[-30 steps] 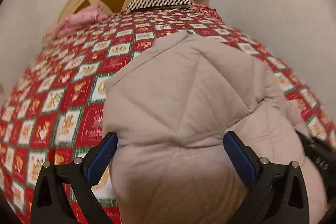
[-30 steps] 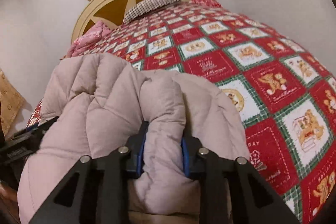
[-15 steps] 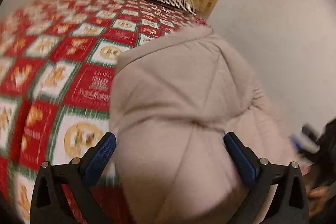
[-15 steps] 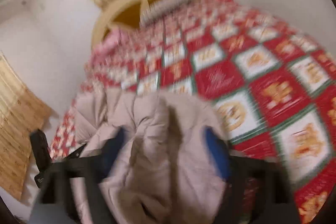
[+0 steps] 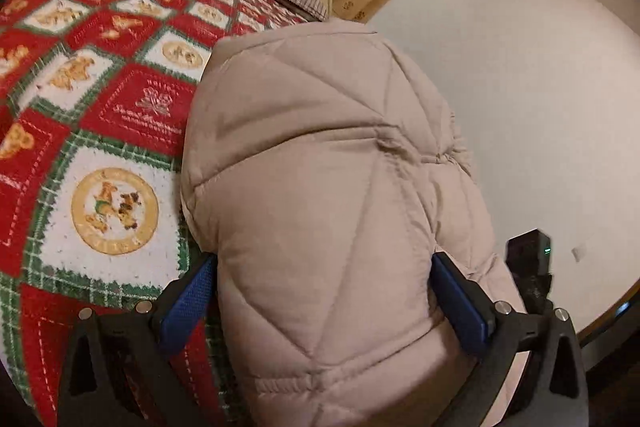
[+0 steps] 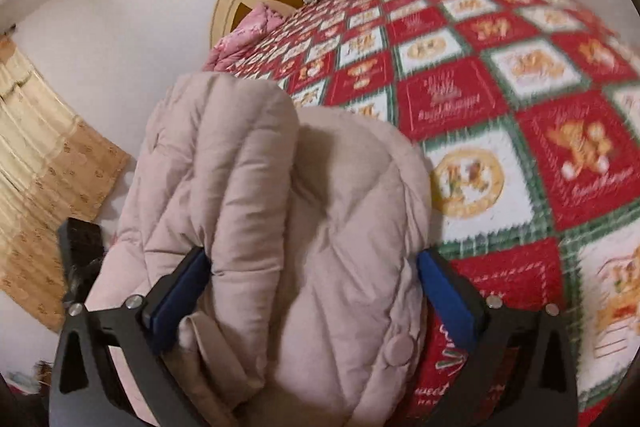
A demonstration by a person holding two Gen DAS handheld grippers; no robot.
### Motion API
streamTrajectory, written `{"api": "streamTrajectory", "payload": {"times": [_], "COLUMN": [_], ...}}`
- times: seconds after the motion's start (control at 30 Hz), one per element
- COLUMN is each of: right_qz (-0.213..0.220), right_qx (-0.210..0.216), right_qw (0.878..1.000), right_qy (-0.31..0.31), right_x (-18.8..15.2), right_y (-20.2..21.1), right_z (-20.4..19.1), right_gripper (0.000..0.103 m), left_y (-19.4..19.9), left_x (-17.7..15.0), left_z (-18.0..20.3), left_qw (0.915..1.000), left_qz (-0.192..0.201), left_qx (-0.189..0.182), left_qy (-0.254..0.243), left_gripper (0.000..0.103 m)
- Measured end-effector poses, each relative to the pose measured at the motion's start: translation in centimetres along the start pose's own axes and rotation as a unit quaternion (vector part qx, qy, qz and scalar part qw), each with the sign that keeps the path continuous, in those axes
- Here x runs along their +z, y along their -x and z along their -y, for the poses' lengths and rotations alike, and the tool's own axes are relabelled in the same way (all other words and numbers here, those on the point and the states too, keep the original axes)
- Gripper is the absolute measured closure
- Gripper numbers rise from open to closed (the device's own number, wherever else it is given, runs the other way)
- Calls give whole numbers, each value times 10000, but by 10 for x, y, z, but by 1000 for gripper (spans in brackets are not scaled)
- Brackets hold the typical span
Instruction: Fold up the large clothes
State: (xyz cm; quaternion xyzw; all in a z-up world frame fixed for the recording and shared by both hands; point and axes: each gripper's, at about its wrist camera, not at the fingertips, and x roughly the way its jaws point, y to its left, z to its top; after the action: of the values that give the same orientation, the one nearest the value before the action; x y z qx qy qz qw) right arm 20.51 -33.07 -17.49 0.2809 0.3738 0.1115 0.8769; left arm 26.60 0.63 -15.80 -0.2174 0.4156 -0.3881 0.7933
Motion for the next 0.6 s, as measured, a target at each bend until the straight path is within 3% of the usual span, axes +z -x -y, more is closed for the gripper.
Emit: {"api": "streamTrajectory", "payload": {"times": [0.2, 0.27, 0.4, 0.6], "right_qz": [120, 19, -134, -468], "right_qx": [68, 299, 354, 871], "right_qw": [9999, 9992, 9993, 9948], "right_qy": [-85, -257, 9, 239], "right_x": [-16, -20, -8, 11], "right_y": [24, 17, -2, -46], "right_z": [5, 11, 3, -17], "right_gripper": [0, 0, 0, 0], "left_y": [-7, -3, 0, -3], "left_x": [2, 4, 4, 12], "left_z": [2, -3, -9, -20], "left_qw": [9999, 9999, 9999, 9995], "left_qz": [48, 51, 59, 146], "left_qx": [-39, -27, -127, -257], "left_qy": [-97, -87, 21, 150], "left_gripper": [1, 1, 1, 1]}}
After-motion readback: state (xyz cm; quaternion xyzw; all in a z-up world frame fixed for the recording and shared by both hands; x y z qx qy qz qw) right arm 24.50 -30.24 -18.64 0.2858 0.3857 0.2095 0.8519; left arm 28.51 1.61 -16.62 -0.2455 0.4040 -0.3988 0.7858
